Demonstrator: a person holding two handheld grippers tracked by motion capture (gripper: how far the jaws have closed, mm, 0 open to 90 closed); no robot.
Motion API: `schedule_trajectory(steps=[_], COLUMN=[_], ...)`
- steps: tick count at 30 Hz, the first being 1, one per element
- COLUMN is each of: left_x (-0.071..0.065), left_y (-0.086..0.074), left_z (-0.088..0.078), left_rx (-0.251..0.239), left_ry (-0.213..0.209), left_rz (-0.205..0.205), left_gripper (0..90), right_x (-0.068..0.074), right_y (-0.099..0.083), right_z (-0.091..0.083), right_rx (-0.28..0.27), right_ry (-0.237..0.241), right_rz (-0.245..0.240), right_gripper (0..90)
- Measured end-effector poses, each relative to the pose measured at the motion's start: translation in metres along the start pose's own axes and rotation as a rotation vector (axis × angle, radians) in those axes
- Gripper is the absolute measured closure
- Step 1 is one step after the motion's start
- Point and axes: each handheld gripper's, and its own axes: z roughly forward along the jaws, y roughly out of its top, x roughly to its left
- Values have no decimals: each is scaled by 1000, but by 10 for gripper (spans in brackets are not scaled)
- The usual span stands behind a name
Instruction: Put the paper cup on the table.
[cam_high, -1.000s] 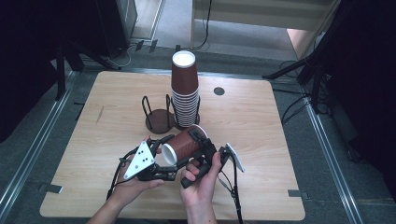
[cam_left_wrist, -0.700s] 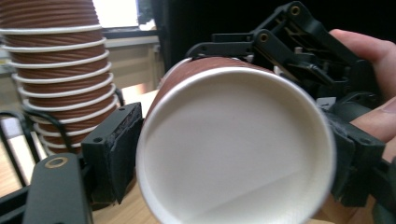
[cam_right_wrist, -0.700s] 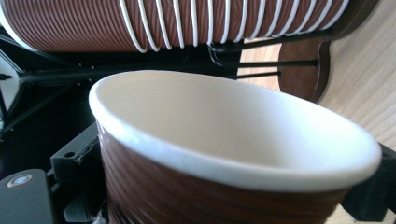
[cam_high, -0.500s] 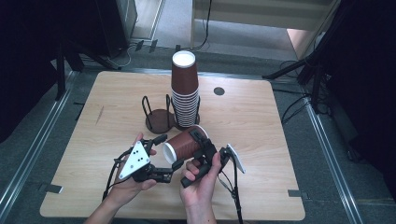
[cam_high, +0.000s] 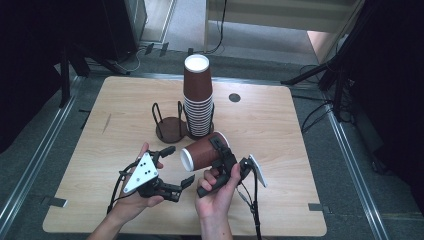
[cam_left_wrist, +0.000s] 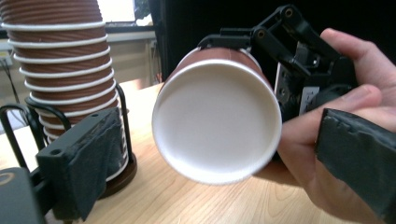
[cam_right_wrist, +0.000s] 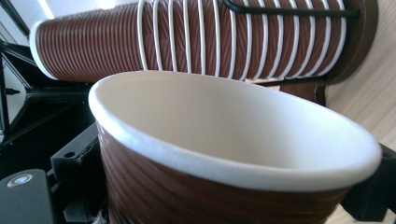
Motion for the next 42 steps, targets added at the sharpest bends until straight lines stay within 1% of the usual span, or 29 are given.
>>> schedule_trajectory(steps=[1, 2, 3, 6, 11, 13, 14, 15, 16, 17, 18, 20, 22, 24, 25, 26, 27, 28, 29, 30, 31, 32, 33, 34, 35, 36, 39, 41, 42], left_x=[0, 2, 4, 7, 14, 18, 20, 22, 24, 27, 29, 33, 36, 39, 41, 43, 44, 47, 47, 48, 49, 51, 52, 53, 55, 56, 60, 62, 63], left_y=[0, -1, -2, -2, -8, -11, -13, -15, -17, -19, -20, -25, -31, -37, -41, -43, -46, -49, -49, -50, -51, -52, -53, -54, -56, -57, -60, -62, -62], left_z=[0, -1, -2, -3, -6, -8, -9, -10, -11, -13, -15, -20, -25, -30, -33, -36, -39, -45, -45, -48, -50, -53, -55, -57, -59, -60, -65, -68, -70], left_rx=[7, 15, 27, 36, 49, 52, 55, 62, 68, 70, 74, 83, 98, 113, 120, 128, 135, 140, 140, 142, 140, 140, 143, 144, 148, 152, 162, 166, 171], left_ry=[18, 27, 39, 42, 68, 86, 95, 107, 116, 128, 141, 165, 181, 200, 205, 213, 221, 234, 234, 243, 250, 255, 260, 265, 269, 272, 293, 303, 307], left_rz=[-5, -9, -17, -26, -45, -54, -60, -62, -67, -74, -73, -76, -83, -85, -87, -88, -91, -97, -97, -98, -105, -107, -107, -112, -119, -126, -134, -135, -135], left_gripper=[0, 0, 0, 0, 0, 0, 0, 0, 0, 0, 0, 0, 0, 0, 0, 0, 0, 0, 0, 0, 0, 0, 0, 0, 0, 0, 0, 0, 0], right_x=[0, 1, 2, 3, 5, 8, 8, 10, 10, 12, 13, 15, 17, 17, 17, 16, 16, 16, 15, 14, 14, 15, 15, 15, 16, 17, 24, 28, 30], right_y=[1, 2, 4, 5, 8, 9, 9, 11, 11, 11, 11, 12, 12, 14, 14, 15, 15, 16, 16, 16, 16, 16, 16, 17, 17, 18, 21, 25, 27], right_z=[0, -1, -2, -2, -2, -2, -2, -3, -3, -4, -5, -5, -6, -6, -6, -6, -6, -7, -7, -7, -7, -7, -7, -7, -7, -7, -8, -9, -10], right_rx=[-5, -11, -26, -44, -66, -73, -73, -85, -85, -91, -99, -93, -110, -114, -114, -118, -118, -130, -136, -136, -136, -137, -138, -138, -139, -142, -167, -183, -193], right_ry=[-4, 0, 10, 15, 7, 5, 5, 32, 32, 40, 42, 44, 21, -1, -1, -11, -11, -23, -28, -30, -30, -40, -49, -55, -75, -87, -125, -117, -119], right_rz=[-9, -11, -27, -40, -88, -127, -127, -166, -166, -180, -209, -251, -285, -340, -340, -372, -372, -406, -431, -447, -447, -451, -468, -492, -513, -548, -616, -650, -678], right_gripper=[87, 87, 87, 87, 87, 87, 87, 87, 87, 87, 87, 87, 87, 87, 87, 88, 88, 88, 88, 88, 88, 88, 88, 88, 88, 88, 87, 87, 88])
